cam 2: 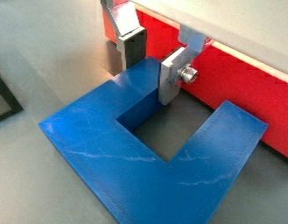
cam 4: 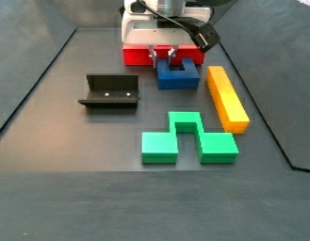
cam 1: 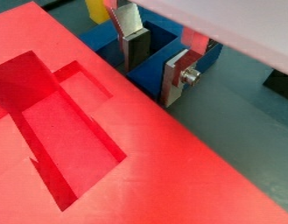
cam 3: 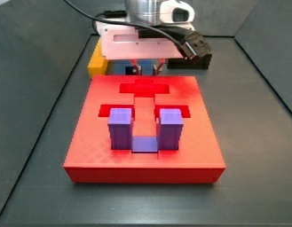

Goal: Pick up the blue object. Move up. Place the blue object on the fixture. Regrasp the blue object. Move to above the board. Insert the blue object.
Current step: Pick up the blue object.

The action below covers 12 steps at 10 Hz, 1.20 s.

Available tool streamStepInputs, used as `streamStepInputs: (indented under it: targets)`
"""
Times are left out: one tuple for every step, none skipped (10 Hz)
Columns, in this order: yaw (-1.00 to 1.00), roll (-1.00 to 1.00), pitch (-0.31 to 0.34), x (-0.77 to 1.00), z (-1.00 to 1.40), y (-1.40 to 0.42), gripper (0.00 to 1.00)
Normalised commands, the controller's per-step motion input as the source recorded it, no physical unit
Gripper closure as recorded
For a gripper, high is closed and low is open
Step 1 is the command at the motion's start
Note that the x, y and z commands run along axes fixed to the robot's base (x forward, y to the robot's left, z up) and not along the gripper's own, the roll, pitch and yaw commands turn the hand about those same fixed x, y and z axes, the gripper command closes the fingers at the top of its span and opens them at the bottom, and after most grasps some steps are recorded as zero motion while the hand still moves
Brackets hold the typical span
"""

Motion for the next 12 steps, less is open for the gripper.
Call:
streamStepInputs:
  targets:
    - [0.00, 0.00, 0.000, 0.00, 0.00, 0.00, 1.00]
    - [0.00, 0.00, 0.000, 0.00, 0.00, 0.00, 1.00]
    - [0.00, 0.00, 0.000, 0.00, 0.00, 0.00, 1.00]
    - [0.00, 0.00, 0.000, 0.00, 0.00, 0.00, 1.00]
    - [0.00, 0.00, 0.000, 0.00, 0.00, 0.00, 1.00]
    - [0.00, 0.00, 0.000, 0.00, 0.00, 0.00, 1.00]
    - [0.00, 0.00, 0.000, 0.00, 0.00, 0.00, 1.00]
    - [0.00, 0.00, 0.000, 0.00, 0.00, 0.00, 1.00]
    - [0.00, 0.00, 0.000, 0.00, 0.00, 0.00, 1.00]
    - [0.00, 0.00, 0.000, 0.00, 0.00, 0.00, 1.00]
    - [0.00, 0.00, 0.000, 0.00, 0.00, 0.00, 1.00]
    - [0.00, 0.00, 0.000, 0.00, 0.00, 0.00, 1.00]
